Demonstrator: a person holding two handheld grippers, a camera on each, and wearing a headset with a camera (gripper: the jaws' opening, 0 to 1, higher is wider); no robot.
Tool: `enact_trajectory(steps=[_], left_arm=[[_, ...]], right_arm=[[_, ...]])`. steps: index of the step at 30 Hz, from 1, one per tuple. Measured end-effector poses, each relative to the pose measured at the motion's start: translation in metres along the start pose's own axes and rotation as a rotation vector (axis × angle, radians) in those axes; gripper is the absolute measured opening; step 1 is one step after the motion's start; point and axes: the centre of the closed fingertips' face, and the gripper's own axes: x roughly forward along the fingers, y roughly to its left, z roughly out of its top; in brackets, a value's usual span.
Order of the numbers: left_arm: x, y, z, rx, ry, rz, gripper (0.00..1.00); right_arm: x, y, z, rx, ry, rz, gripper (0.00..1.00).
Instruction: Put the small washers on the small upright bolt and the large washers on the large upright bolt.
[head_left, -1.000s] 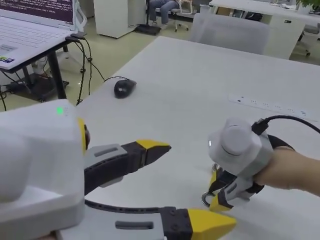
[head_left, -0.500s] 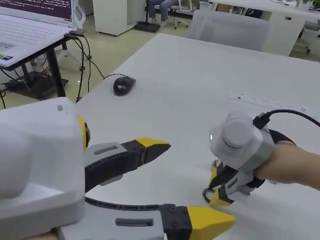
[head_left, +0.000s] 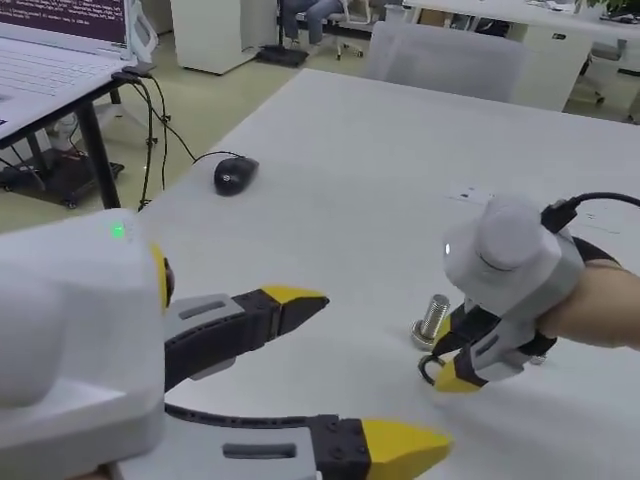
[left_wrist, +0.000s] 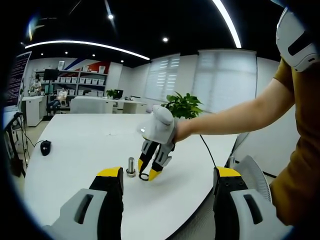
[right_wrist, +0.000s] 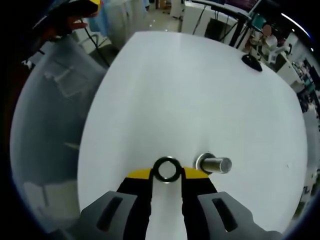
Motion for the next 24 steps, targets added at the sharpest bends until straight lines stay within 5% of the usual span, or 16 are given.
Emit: enact_trajectory(steps=[15,20,24], left_arm=[[0.014,0.015,-0.009,0.067,0.092,0.006,0.73],[0.017,0.025,-0.017,0.116,0.158,0.018,0.73],[0.021,0.028,-0.017,0.111,0.166,0.013,0.73]], right_arm=[[-0.036,-0.038,0.0,0.024,-0.02,-0.084,0.21],[-0.04,-0.046,0.01,0.001,-0.016,-0.089,0.21],[-0.037,-0.051,0.013,-0.022,-0.009,-0.085,0.21]])
